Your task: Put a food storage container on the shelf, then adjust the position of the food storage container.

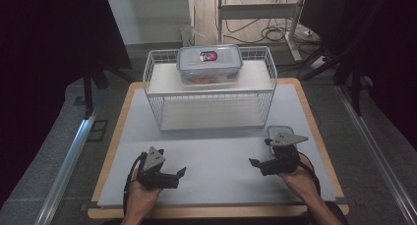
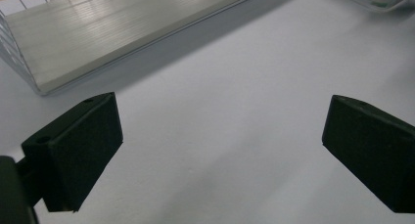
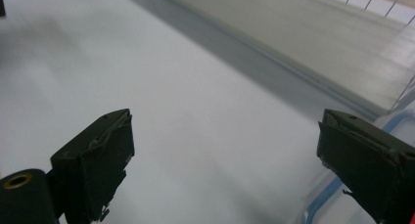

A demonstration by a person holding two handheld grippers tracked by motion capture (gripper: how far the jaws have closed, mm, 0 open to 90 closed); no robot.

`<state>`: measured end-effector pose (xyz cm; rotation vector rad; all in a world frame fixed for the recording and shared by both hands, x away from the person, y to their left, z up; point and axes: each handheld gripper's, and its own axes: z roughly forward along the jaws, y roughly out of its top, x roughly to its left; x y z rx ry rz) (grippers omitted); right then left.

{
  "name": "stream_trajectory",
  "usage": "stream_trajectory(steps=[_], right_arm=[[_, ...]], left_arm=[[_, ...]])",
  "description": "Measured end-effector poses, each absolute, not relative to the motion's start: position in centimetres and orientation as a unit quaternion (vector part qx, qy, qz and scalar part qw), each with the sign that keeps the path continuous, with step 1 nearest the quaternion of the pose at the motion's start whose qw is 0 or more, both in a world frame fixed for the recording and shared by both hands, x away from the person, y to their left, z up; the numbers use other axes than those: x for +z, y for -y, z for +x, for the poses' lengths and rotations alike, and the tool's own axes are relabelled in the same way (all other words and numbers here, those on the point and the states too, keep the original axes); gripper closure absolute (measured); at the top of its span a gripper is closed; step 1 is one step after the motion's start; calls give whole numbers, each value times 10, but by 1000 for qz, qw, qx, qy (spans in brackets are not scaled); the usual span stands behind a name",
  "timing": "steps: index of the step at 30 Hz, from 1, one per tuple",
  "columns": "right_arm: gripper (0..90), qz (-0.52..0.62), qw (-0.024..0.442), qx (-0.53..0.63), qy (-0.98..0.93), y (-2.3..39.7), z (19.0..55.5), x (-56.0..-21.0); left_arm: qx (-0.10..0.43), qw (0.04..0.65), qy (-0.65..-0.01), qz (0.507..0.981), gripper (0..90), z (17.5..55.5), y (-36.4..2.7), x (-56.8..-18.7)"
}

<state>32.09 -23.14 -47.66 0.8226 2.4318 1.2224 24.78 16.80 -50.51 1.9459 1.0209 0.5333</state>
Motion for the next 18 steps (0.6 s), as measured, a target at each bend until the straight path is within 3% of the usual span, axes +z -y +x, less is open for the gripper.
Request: stream_trajectory(steps=[18], right_arm=[[22,323,162,394,-845,244,333,-482]], left_arm=[[216,416,-405,784,14,249,-167,-509]])
